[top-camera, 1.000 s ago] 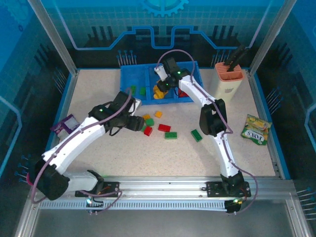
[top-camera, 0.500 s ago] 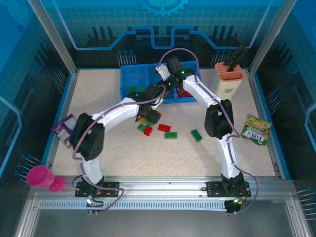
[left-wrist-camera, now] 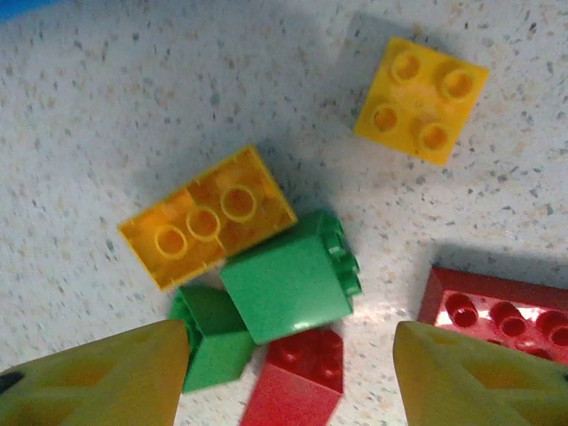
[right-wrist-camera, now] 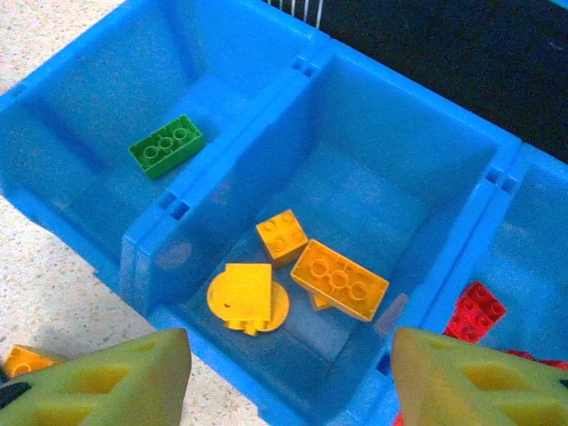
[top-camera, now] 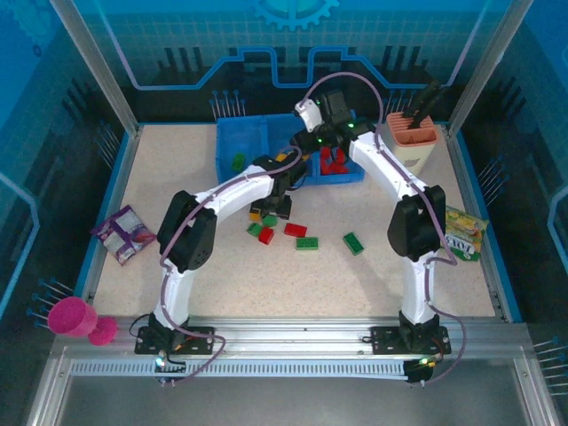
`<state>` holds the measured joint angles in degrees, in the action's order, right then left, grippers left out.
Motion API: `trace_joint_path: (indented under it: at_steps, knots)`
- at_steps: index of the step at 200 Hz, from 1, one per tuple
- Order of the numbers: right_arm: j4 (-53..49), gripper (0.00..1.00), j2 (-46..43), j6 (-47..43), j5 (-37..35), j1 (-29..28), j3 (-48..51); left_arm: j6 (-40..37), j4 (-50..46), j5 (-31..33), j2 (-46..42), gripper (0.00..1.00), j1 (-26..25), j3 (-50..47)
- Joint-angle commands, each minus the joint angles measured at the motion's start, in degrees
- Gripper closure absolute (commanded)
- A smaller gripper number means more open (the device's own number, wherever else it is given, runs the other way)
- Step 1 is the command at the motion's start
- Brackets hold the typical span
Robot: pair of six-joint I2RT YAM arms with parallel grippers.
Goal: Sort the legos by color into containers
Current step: Pick up the lego from the center of the table.
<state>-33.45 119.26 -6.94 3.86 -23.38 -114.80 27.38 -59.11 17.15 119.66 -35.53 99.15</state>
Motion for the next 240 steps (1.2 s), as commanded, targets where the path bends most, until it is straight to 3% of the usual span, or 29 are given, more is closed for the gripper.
trace_joint_path:
  at_steps: [1,49,90,165,240]
  knots:
    - [2.5,0.36,-2.4,2.0,2.3,2.2,2.7,10.5,-1.7,0.3,-0.8,0.35,-0.9,-1.8]
    - [4.9,0.32,-3.3,3.3,4.1,4.2,6.0,16.6,1.6,-1.1,-0.6,0.35,-0.9,-4.5]
    - [6.3,0.25,-5.1,4.0,4.4,5.7,8.0,16.9,3.7,0.3,1.3,0.33,-0.6,-4.2]
    - [5.7,0.24,-5.2,3.7,3.4,6.2,7.8,17.6,5.7,-0.1,3.4,0.33,0.8,-5.4]
    - [3.0,0.24,-6.3,3.2,0.5,6.2,9.1,16.4,8.6,-2.9,2.2,0.64,2.1,-8.7]
